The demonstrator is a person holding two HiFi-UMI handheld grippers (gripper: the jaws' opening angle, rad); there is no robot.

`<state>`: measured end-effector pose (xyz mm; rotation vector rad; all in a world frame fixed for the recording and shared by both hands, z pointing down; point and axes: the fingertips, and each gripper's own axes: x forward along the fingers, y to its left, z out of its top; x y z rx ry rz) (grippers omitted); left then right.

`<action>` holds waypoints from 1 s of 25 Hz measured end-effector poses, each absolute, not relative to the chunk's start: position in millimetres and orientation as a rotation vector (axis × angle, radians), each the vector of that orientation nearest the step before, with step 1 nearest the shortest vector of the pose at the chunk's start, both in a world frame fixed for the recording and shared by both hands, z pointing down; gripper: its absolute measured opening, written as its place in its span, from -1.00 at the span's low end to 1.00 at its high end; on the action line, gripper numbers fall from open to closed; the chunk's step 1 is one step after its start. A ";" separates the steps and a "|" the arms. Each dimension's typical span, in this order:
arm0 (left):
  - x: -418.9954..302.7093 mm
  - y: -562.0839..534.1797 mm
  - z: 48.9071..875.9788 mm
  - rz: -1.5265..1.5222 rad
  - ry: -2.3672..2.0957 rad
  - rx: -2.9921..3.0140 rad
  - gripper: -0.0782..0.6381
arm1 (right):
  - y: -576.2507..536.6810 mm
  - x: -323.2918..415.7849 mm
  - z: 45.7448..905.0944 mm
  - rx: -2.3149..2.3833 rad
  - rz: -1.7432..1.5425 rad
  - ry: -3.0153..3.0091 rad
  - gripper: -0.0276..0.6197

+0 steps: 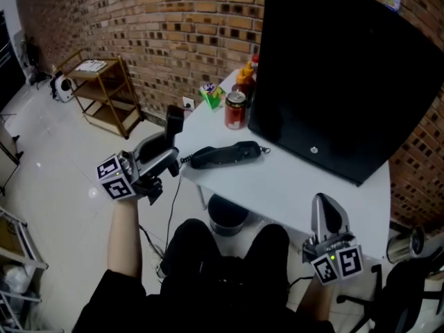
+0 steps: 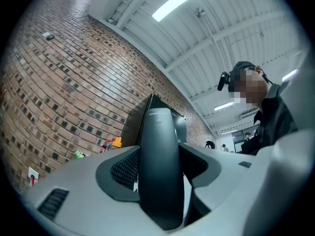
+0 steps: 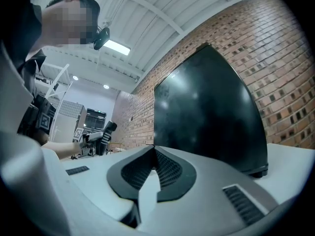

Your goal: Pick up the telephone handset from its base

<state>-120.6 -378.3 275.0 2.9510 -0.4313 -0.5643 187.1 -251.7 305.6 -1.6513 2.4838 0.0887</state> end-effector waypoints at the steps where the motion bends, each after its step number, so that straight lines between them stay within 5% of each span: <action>1: -122.4 -378.7 275.9 -0.570 -0.434 2.946 -0.07 | -251.7 187.8 304.6 -1.655 0.090 2.476 -0.89; 25: -121.5 -371.2 269.2 -0.573 -0.372 2.974 -0.07 | -253.1 193.6 293.6 -1.713 0.132 2.360 -0.89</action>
